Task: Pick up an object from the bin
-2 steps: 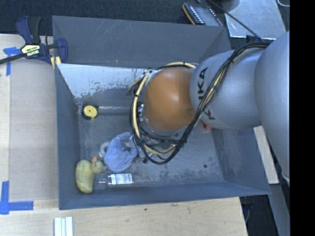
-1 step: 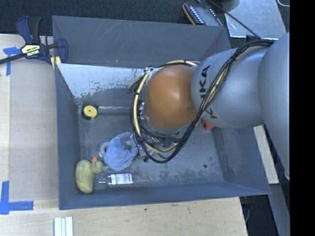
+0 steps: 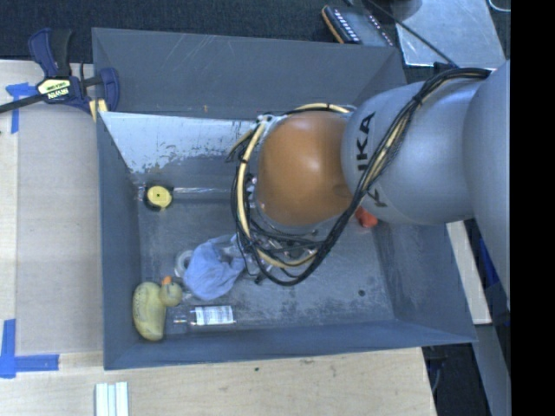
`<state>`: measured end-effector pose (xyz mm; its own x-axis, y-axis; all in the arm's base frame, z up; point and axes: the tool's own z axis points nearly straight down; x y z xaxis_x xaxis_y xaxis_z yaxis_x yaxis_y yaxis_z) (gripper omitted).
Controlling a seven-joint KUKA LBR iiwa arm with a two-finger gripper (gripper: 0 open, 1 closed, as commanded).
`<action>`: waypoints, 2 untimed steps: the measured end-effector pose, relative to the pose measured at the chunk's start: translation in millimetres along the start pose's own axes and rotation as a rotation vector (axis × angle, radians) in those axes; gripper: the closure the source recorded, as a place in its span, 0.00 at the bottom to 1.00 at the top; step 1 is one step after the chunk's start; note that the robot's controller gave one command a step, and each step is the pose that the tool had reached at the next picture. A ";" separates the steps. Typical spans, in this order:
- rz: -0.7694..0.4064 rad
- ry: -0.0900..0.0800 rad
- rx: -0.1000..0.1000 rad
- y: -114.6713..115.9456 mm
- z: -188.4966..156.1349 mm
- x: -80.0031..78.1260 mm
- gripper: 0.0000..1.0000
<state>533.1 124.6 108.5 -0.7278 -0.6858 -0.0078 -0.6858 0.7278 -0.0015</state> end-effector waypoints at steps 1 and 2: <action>0.000 0.001 0.000 0.1 -16.0 0.1 1.00; 0.001 0.001 -0.001 0.1 -34.2 -0.1 1.00</action>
Offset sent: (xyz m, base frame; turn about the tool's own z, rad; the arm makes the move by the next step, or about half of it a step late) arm 0.0002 0.0000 0.0793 0.0000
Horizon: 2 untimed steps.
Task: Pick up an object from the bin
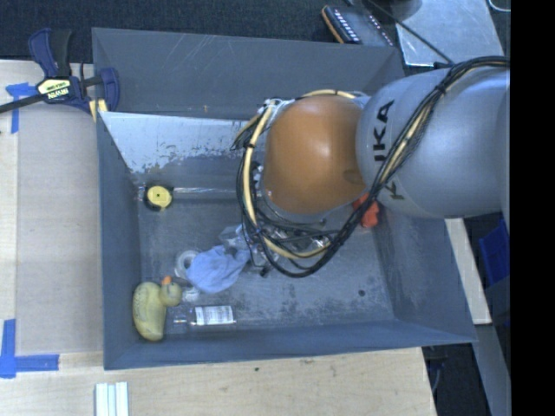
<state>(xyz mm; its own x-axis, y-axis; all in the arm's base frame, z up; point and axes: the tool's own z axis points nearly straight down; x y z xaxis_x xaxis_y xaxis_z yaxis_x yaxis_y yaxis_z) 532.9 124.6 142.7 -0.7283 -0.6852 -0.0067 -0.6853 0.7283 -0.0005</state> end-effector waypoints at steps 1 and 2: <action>0.001 -0.004 0.002 -0.5 -18.9 -0.9 1.00; 0.001 -0.007 0.004 -1.1 -34.1 -1.7 1.00</action>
Offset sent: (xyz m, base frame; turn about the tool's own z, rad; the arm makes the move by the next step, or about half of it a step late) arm -0.0001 0.0000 0.0237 0.0000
